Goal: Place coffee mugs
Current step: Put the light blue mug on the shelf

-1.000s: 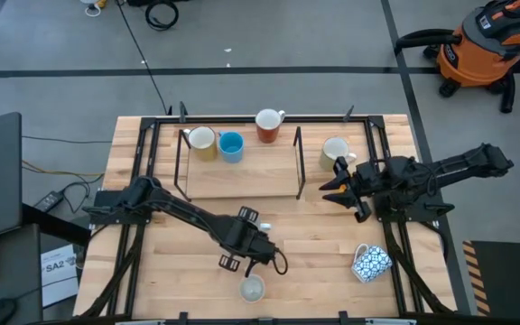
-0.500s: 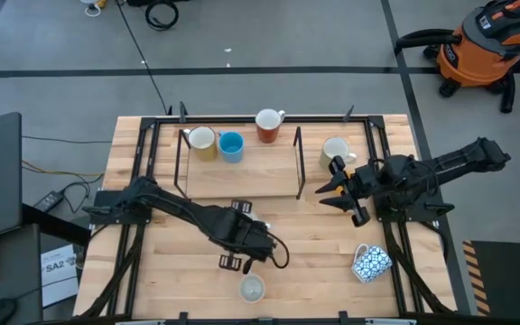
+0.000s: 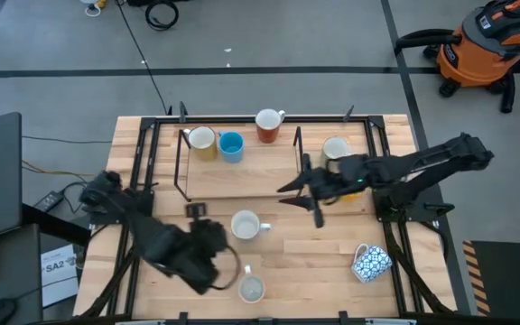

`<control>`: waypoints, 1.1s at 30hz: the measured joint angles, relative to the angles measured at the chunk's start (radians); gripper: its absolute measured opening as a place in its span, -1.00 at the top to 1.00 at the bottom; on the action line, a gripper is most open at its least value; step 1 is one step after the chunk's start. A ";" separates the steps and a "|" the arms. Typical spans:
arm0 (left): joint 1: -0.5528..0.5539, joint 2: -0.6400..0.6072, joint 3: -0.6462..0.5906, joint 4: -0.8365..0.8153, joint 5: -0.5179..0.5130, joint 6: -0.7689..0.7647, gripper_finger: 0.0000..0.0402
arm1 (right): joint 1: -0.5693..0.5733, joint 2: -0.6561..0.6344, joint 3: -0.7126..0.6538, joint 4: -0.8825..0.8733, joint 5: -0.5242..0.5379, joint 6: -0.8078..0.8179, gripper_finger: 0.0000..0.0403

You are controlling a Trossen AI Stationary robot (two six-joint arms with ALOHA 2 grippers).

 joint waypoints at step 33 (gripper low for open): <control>-0.100 -0.563 -1.183 1.150 -0.051 -0.282 0.36 | -0.091 0.623 0.483 -0.478 -0.060 0.097 0.38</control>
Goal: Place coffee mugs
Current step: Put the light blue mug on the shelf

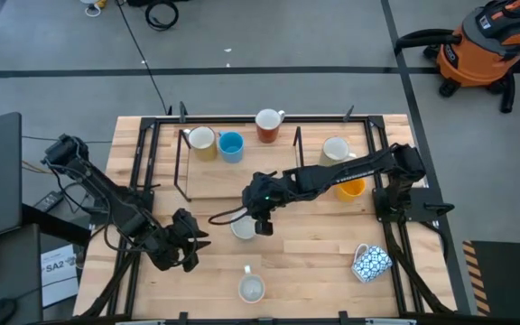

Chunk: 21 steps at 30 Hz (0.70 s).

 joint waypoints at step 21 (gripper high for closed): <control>0.000 0.001 0.000 0.014 -0.001 0.001 0.36 | -0.016 0.064 -0.002 -0.019 0.001 0.020 0.38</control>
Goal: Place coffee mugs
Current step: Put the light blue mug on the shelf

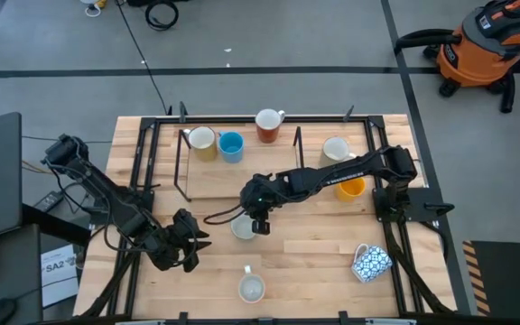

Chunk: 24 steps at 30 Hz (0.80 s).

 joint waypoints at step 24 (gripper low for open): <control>0.000 0.000 0.000 0.000 0.000 0.001 0.36 | 0.000 -0.002 -0.048 -0.013 0.021 0.059 0.41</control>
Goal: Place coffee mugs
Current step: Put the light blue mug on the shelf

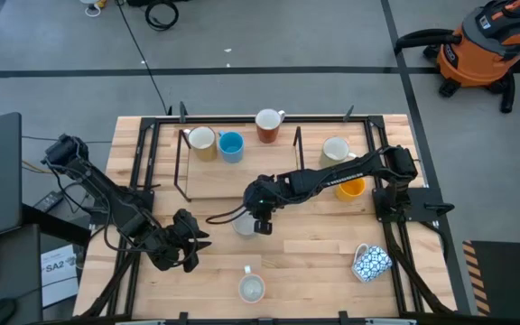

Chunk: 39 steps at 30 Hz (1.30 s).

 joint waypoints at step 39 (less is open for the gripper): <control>-0.184 -0.094 0.002 0.014 -0.024 0.052 0.36 | -0.190 0.002 0.265 0.177 0.079 0.245 0.89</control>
